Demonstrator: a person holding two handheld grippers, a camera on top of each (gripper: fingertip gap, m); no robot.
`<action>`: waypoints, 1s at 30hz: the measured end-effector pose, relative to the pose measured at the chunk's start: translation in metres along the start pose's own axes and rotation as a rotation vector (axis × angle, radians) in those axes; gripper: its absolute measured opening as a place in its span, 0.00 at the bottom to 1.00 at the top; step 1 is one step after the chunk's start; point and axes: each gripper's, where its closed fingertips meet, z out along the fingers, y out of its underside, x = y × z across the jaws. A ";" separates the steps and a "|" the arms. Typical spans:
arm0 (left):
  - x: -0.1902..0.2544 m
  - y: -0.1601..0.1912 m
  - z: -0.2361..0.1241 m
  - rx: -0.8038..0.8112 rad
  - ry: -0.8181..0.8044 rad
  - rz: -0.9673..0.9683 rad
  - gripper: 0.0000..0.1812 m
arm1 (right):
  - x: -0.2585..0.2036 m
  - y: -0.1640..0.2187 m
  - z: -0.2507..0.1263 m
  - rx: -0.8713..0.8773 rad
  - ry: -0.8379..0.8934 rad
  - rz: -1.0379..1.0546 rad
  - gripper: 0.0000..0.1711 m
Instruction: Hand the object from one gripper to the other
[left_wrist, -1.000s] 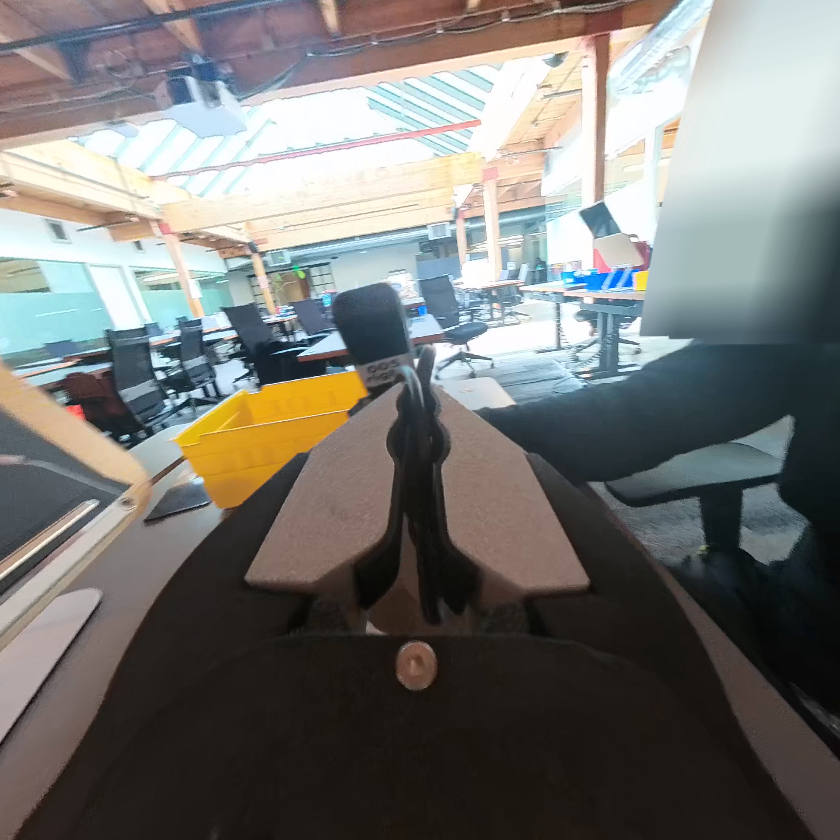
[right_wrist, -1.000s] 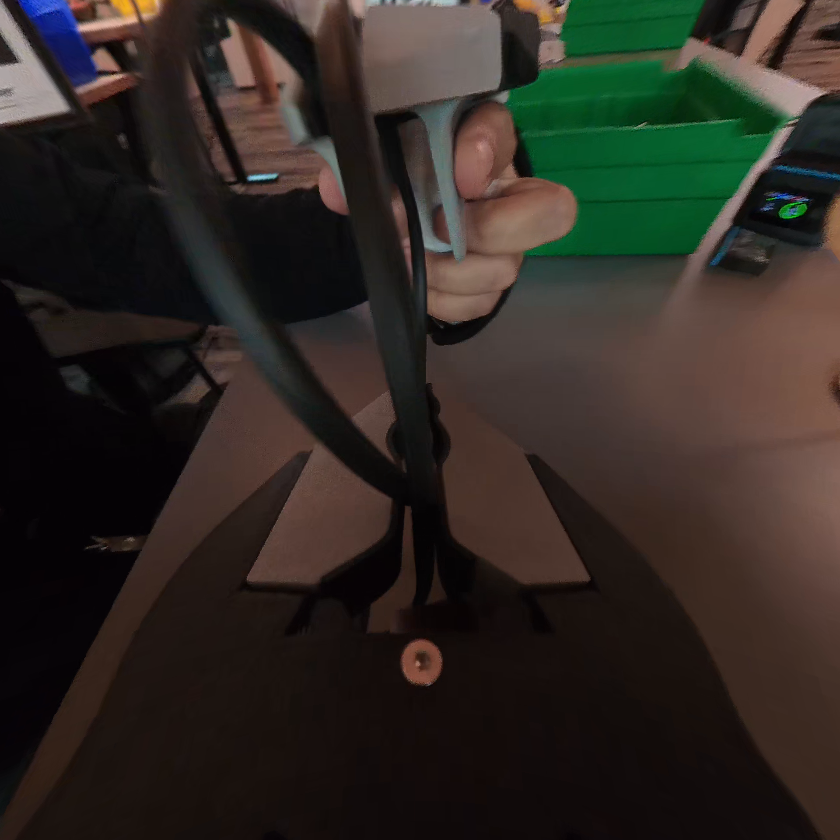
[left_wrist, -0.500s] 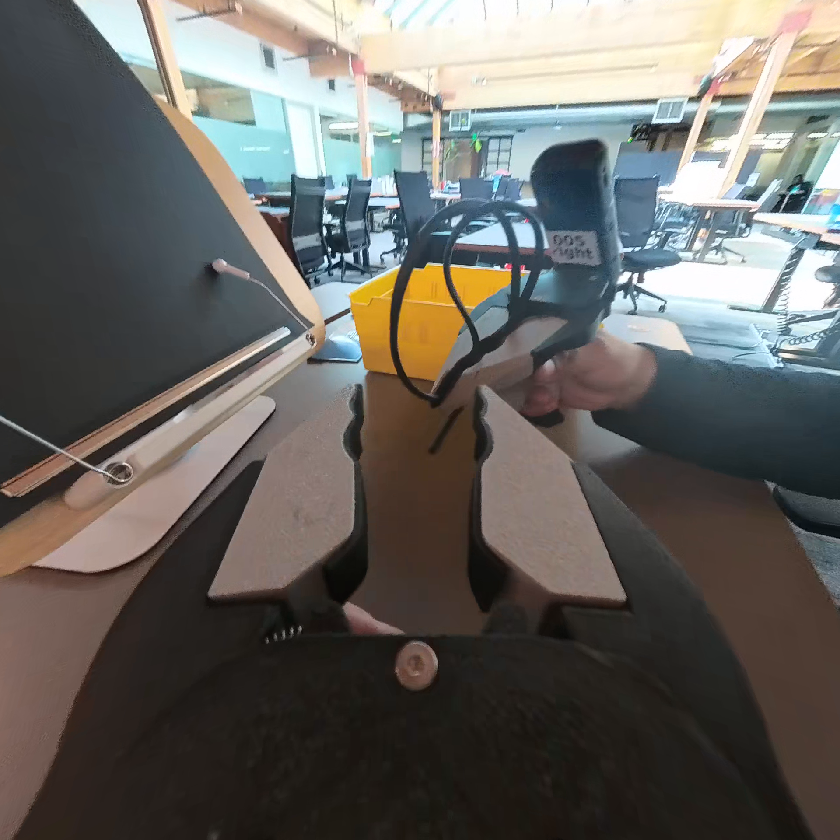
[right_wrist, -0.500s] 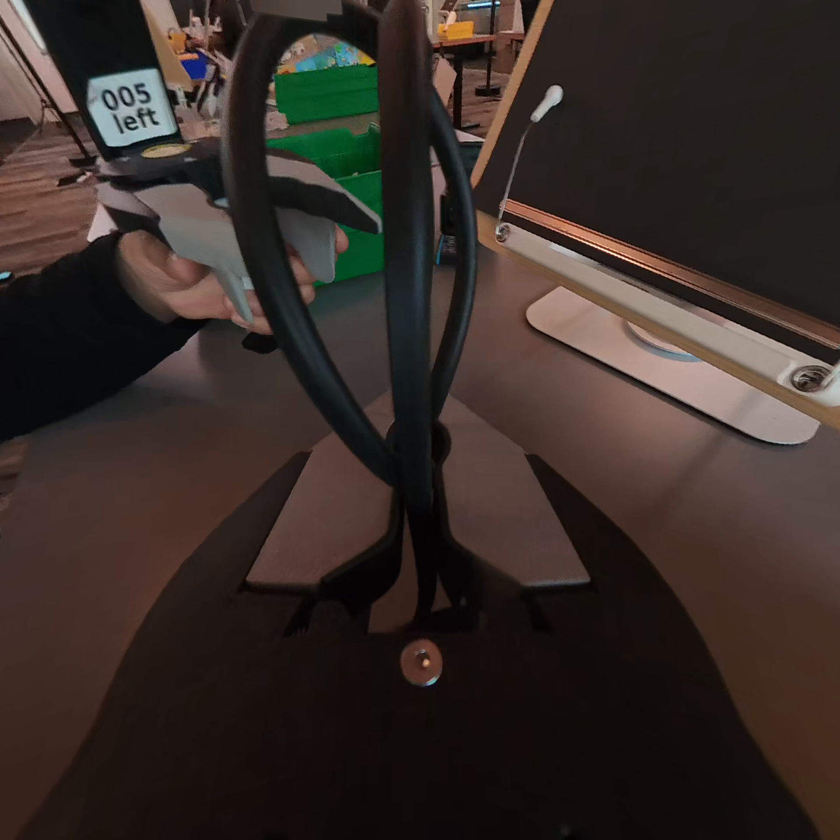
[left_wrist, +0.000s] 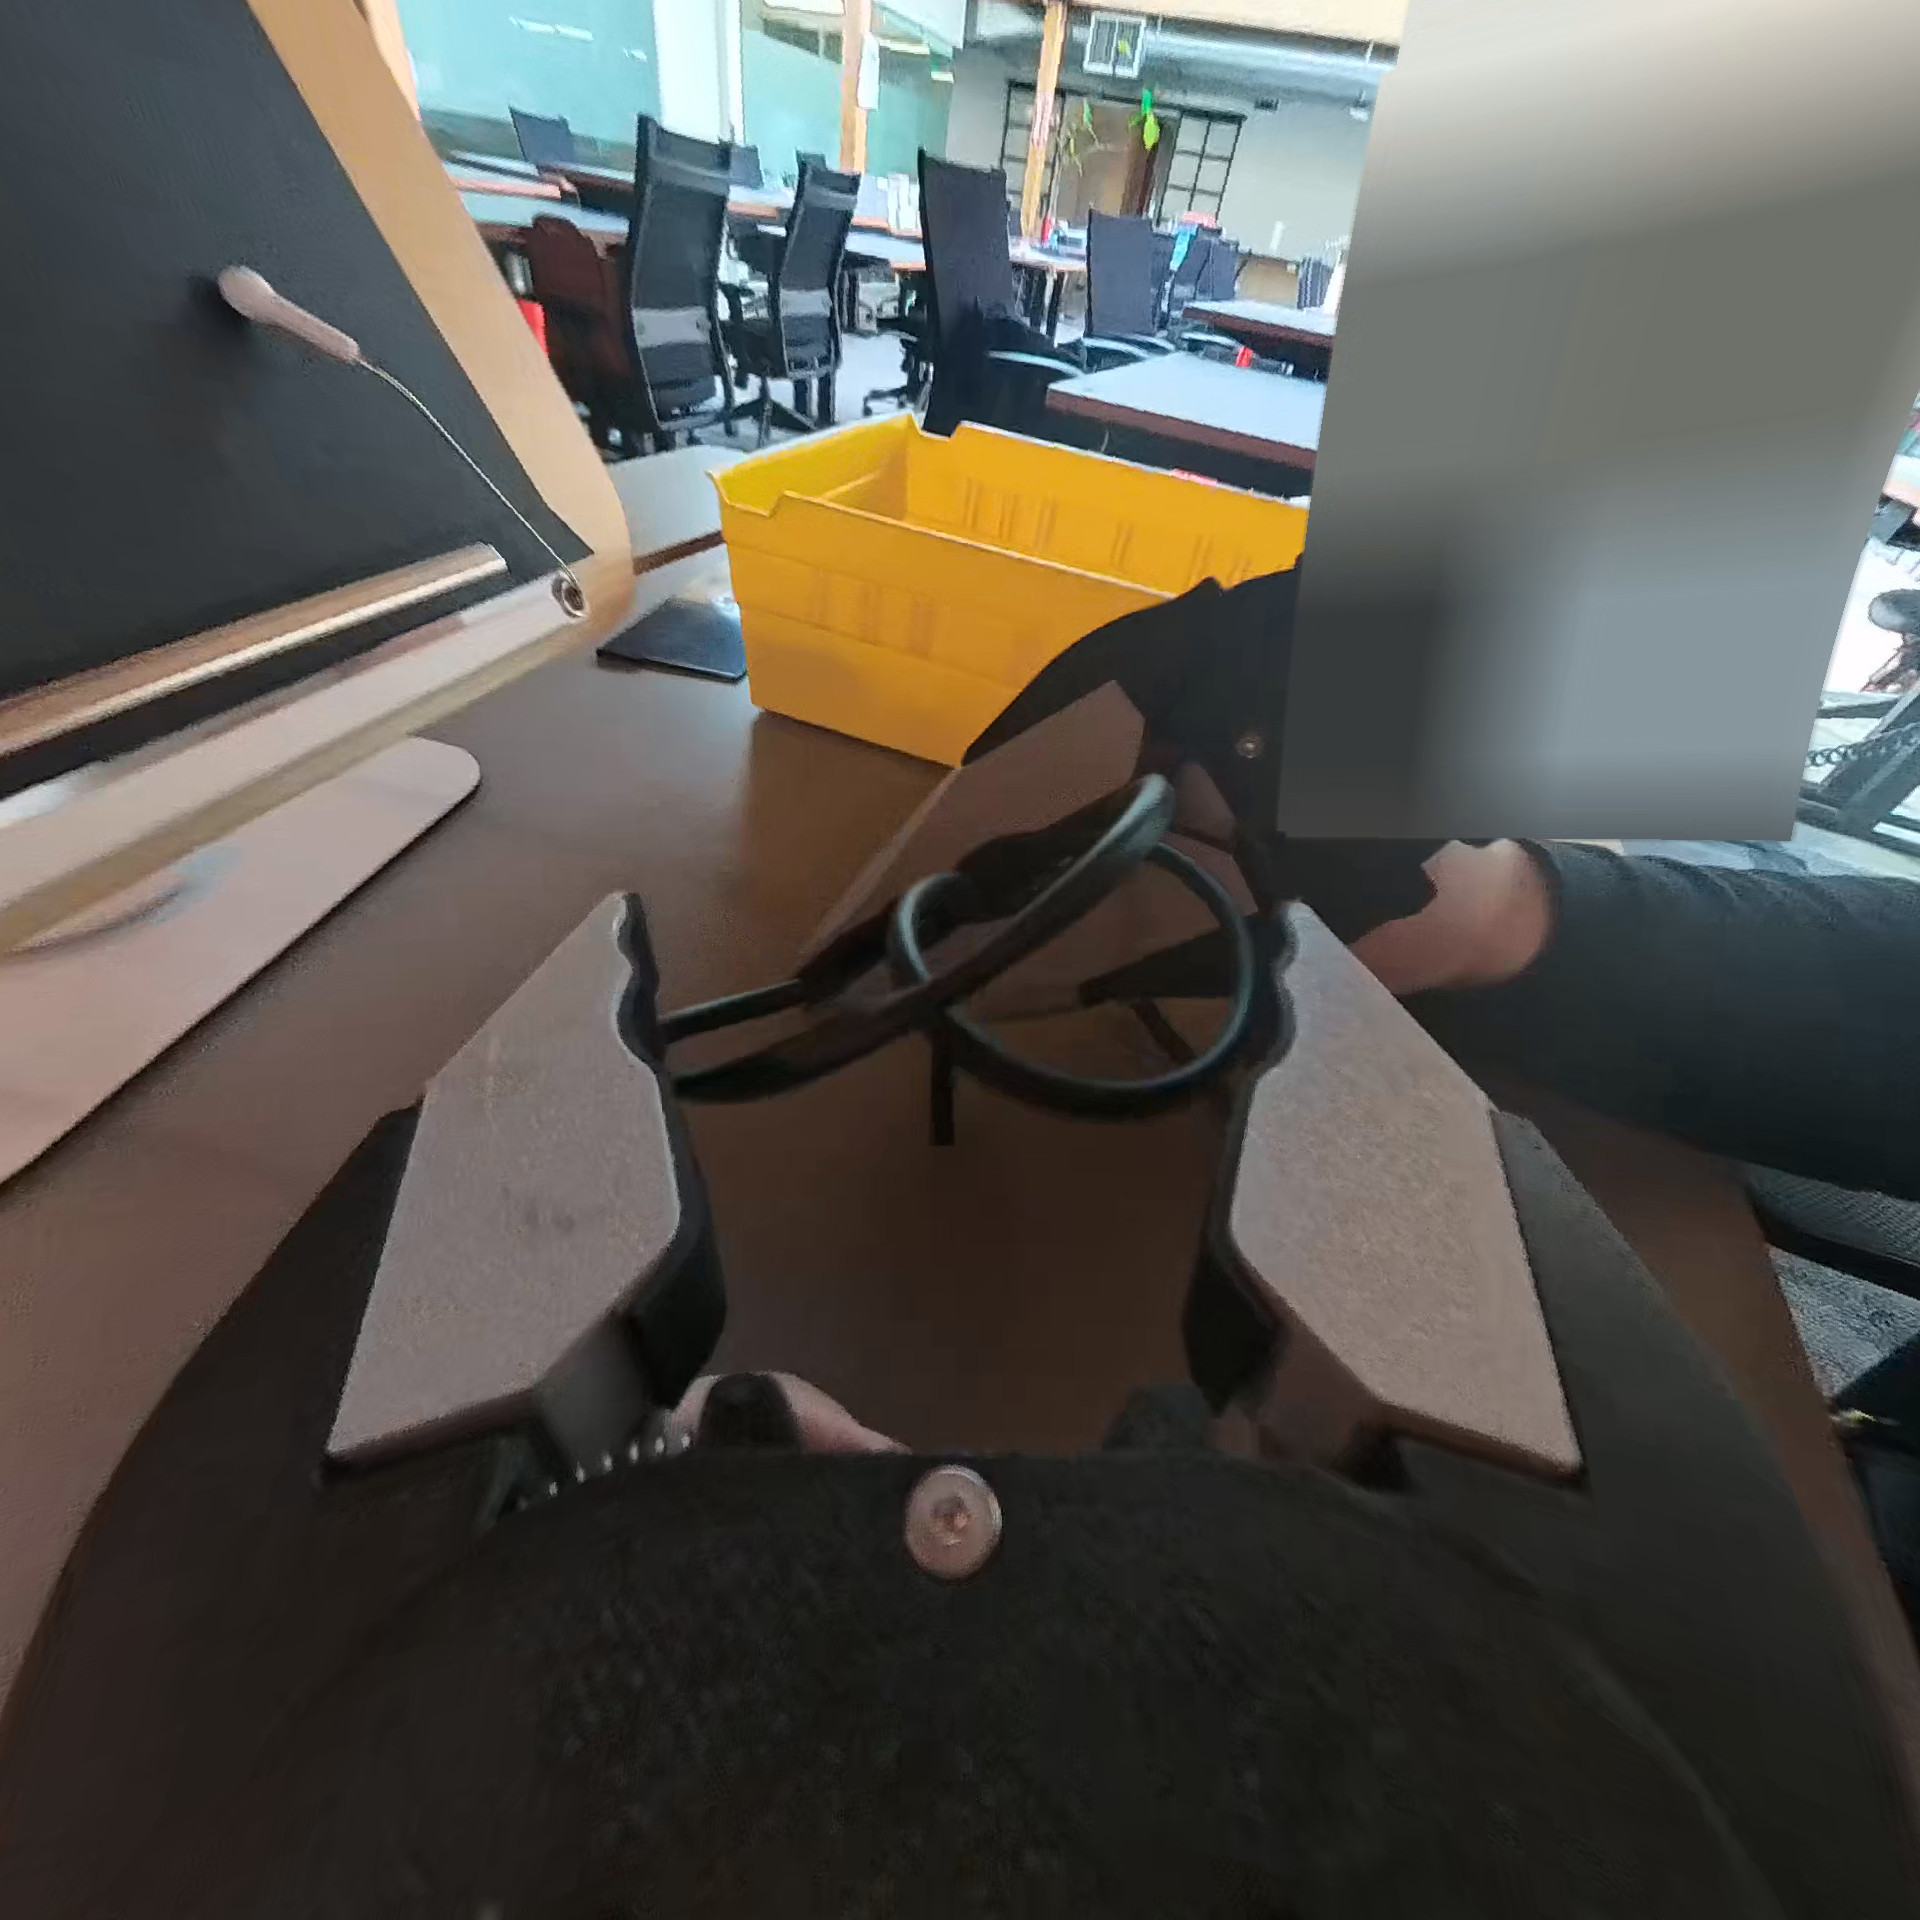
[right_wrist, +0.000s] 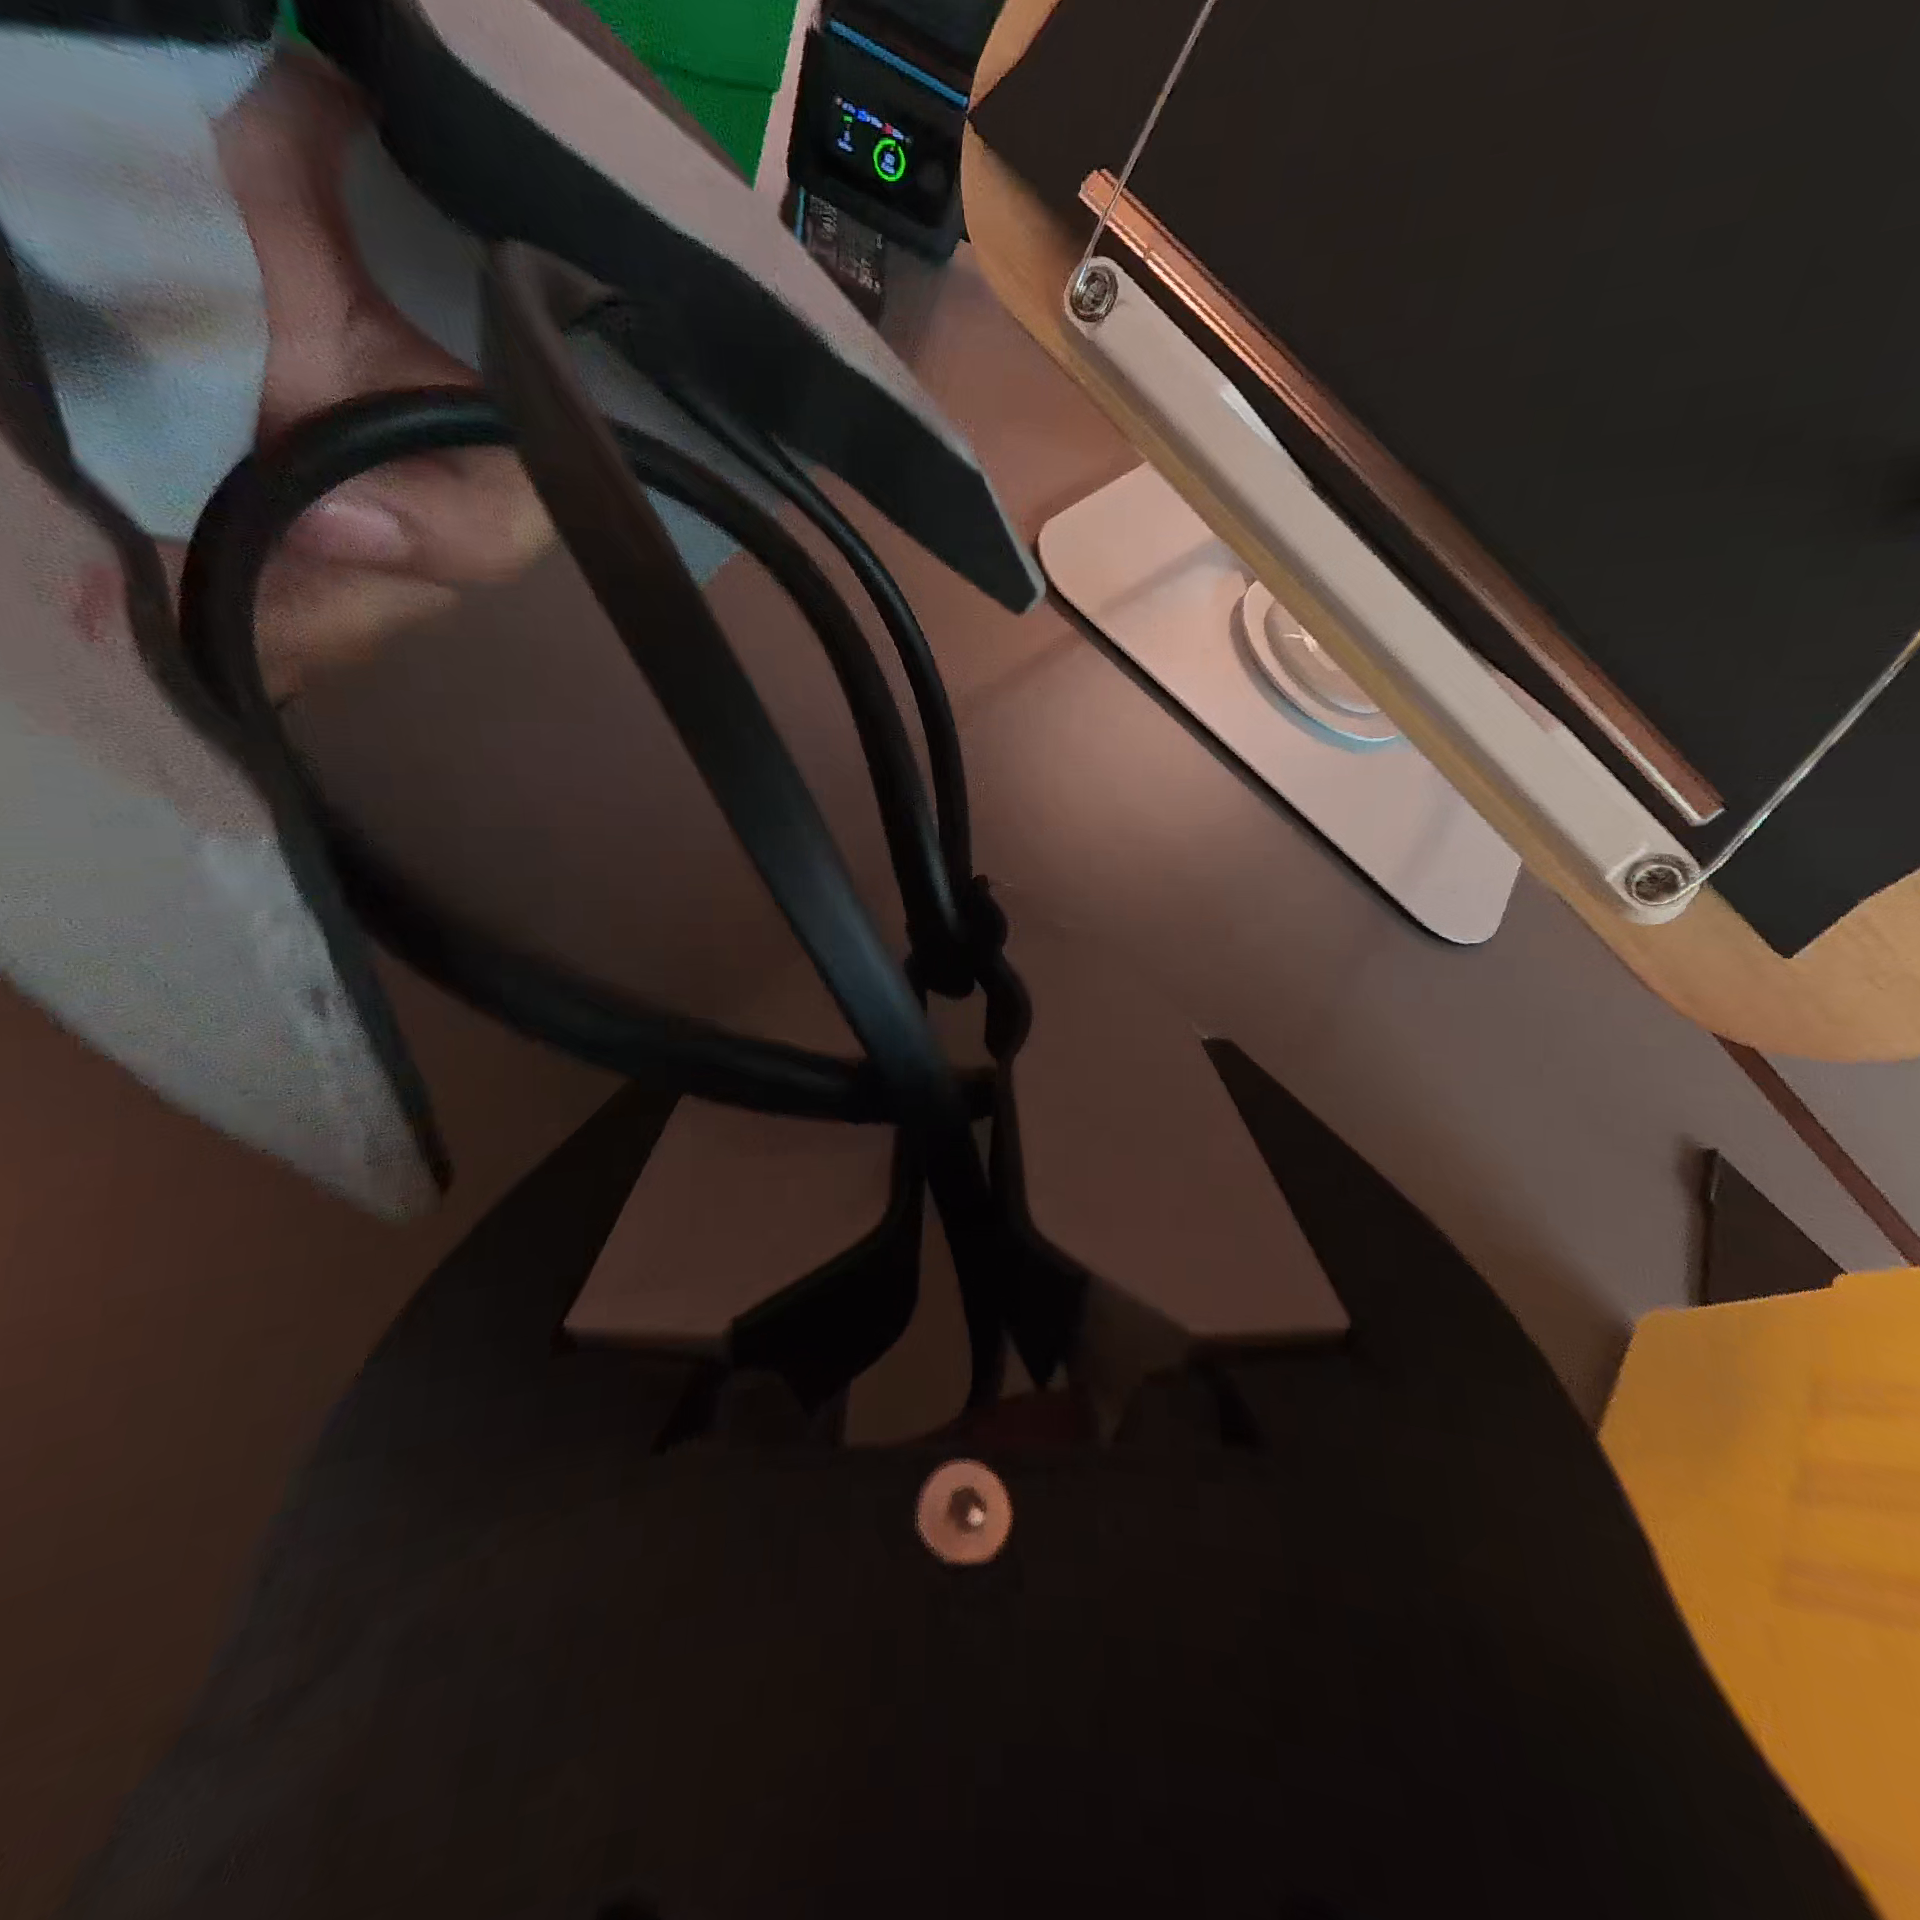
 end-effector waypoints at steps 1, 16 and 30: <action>0.001 0.002 0.003 -0.004 -0.005 -0.003 0.64 | 0.001 0.001 0.001 -0.003 0.005 0.012 0.02; -0.008 -0.008 0.004 0.067 -0.061 -0.079 0.65 | 0.028 -0.010 -0.012 0.163 -0.102 0.507 0.02; -0.003 -0.018 0.008 0.133 -0.031 -0.189 0.64 | 0.008 -0.012 0.000 0.099 -0.056 0.392 0.02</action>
